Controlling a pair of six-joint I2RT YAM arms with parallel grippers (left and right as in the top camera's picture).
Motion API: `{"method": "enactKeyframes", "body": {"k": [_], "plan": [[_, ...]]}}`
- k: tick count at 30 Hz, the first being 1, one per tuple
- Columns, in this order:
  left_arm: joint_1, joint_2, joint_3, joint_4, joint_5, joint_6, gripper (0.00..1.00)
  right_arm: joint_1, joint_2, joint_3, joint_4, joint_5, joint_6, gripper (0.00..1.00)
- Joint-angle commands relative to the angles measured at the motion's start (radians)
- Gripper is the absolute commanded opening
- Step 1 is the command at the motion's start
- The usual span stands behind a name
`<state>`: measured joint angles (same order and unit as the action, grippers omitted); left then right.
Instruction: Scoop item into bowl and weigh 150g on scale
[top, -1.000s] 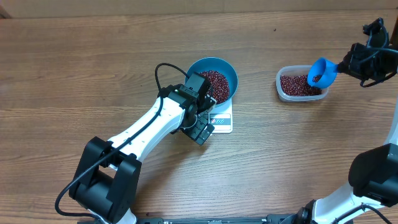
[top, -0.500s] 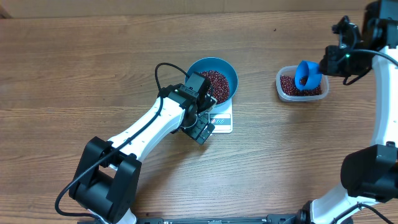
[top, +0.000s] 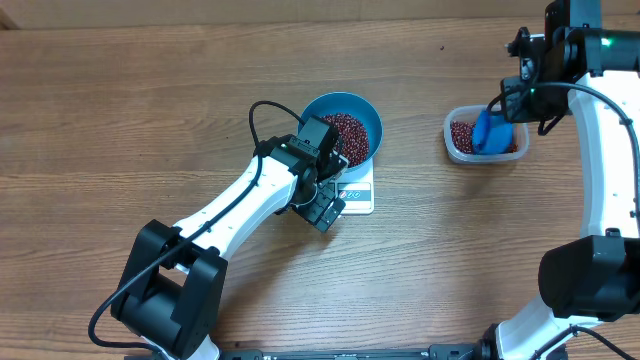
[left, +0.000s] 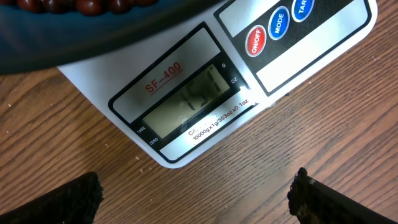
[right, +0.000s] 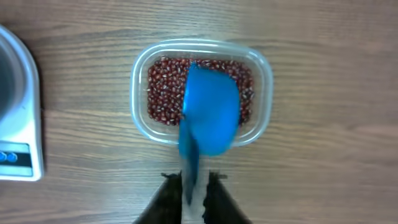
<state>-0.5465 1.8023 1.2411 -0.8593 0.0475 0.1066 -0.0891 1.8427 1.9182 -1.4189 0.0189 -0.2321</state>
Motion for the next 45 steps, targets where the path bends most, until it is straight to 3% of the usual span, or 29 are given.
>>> {"method": "enactKeyframes", "body": {"k": [1,7,8,9,10,12,15,22,28,31,35,39,45], "plan": [[-0.003,0.002,-0.01,0.003,-0.006,-0.01,1.0,0.003,-0.034,-0.001,0.021,0.025,0.104,0.04],[-0.003,0.002,-0.01,0.004,-0.006,-0.01,1.0,0.002,-0.034,-0.029,0.034,0.047,0.105,0.04],[-0.003,0.002,-0.01,0.003,-0.006,-0.01,1.0,0.001,-0.034,-0.038,0.033,0.067,0.107,0.1],[-0.003,0.002,-0.01,0.004,-0.006,-0.01,1.0,-0.003,-0.034,-0.05,0.039,0.132,0.147,0.35],[-0.003,0.002,-0.01,0.003,-0.006,-0.01,0.99,-0.01,-0.033,-0.056,0.05,0.194,0.185,0.43],[-0.003,0.002,-0.01,0.003,-0.006,-0.01,0.99,-0.06,-0.032,-0.061,0.095,0.216,0.239,0.56],[-0.003,0.002,-0.01,0.004,-0.006,-0.01,1.0,-0.173,-0.03,-0.064,0.105,0.041,0.244,0.61],[-0.003,0.002,-0.01,0.004,-0.006,-0.01,1.0,-0.454,0.0,-0.19,0.108,-0.307,0.124,0.64],[-0.003,0.002,-0.01,0.004,-0.006,-0.01,1.0,-0.629,0.002,-0.392,0.256,-0.622,0.065,0.64],[-0.003,0.002,-0.01,0.003,-0.006,-0.01,1.0,-0.647,0.002,-0.501,0.355,-0.732,0.011,0.64],[-0.003,0.002,-0.01,0.004,-0.006,-0.01,1.0,-0.634,0.002,-0.698,0.616,-1.005,-0.005,0.61],[-0.003,0.002,-0.01,0.003,-0.006,-0.01,1.0,-0.615,0.002,-0.762,0.748,-1.008,-0.005,0.55],[-0.003,0.002,-0.01,0.003,-0.006,-0.01,1.0,-0.612,0.002,-0.766,0.777,-1.009,-0.005,0.35]]}}
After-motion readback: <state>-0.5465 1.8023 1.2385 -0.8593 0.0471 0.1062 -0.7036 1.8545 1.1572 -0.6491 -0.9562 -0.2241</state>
